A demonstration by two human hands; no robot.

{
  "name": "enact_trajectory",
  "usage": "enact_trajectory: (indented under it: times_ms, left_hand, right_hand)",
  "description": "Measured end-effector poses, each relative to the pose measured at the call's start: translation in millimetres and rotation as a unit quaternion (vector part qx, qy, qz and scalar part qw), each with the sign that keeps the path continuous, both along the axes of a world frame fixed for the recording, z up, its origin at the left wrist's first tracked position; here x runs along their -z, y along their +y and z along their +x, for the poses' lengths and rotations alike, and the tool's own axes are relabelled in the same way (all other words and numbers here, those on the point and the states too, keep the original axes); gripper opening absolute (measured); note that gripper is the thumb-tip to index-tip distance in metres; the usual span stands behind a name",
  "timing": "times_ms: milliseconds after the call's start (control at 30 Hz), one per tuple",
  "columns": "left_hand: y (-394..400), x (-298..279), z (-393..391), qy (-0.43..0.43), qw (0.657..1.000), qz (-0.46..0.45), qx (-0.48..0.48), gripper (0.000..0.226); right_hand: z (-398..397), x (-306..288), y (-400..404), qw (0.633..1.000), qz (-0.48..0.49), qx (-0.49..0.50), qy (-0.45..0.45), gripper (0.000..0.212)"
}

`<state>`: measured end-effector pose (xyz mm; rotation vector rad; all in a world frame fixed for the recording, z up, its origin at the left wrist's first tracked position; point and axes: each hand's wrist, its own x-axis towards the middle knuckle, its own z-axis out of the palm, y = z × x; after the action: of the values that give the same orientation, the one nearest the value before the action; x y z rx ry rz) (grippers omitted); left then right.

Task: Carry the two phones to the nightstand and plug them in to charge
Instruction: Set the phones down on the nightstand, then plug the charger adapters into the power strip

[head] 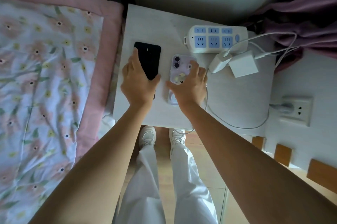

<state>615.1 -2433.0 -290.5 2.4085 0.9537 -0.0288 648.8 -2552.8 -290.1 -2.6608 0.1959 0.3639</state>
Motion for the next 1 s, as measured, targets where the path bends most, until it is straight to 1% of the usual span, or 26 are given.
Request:
enact_trajectory:
  times_ms: [233,367,500,600,700,767,833,900,933,1000]
  left_hand:
    - [-2,4,-2,0.019,0.999,0.018,0.023,0.096]
    - [-5,9,-3,0.034,0.999,0.021,0.035,0.098]
    - [-9,15,-6,0.037,0.998,-0.001,0.046,0.096]
    - [-7,17,-12,0.020,0.998,-0.042,0.049,0.099]
    - [-4,15,-21,-0.012,0.996,-0.074,0.037,0.095]
    - [-3,13,-28,-0.026,0.995,-0.088,0.028,0.091]
    - [-2,13,-35,-0.033,0.994,-0.097,0.034,0.088]
    - [-2,14,-39,-0.032,0.993,-0.102,0.044,0.087]
    - [-1,14,-39,-0.030,0.993,-0.104,0.046,0.086]
    - [-1,14,-39,-0.027,0.992,-0.109,0.048,0.086]
  right_hand:
    - [-1,3,-2,0.998,-0.025,-0.042,-0.033,0.091]
    - [-2,2,-1,0.997,-0.046,-0.055,-0.025,0.093]
    - [-5,0,-1,0.997,-0.036,-0.064,0.005,0.091]
    - [-5,-3,-7,0.998,0.014,-0.054,-0.003,0.077]
    - [-4,-9,-24,0.995,0.044,-0.023,-0.086,0.057]
    - [-3,-11,-40,0.993,0.039,0.023,-0.108,0.050]
    - [-1,-9,-52,0.993,0.038,0.086,-0.067,0.046]
    - [-1,-7,-60,0.987,0.052,0.151,0.004,0.040]
    - [0,-7,-62,0.982,0.059,0.173,0.034,0.035]
    - [0,-7,-63,0.977,0.062,0.192,0.065,0.028]
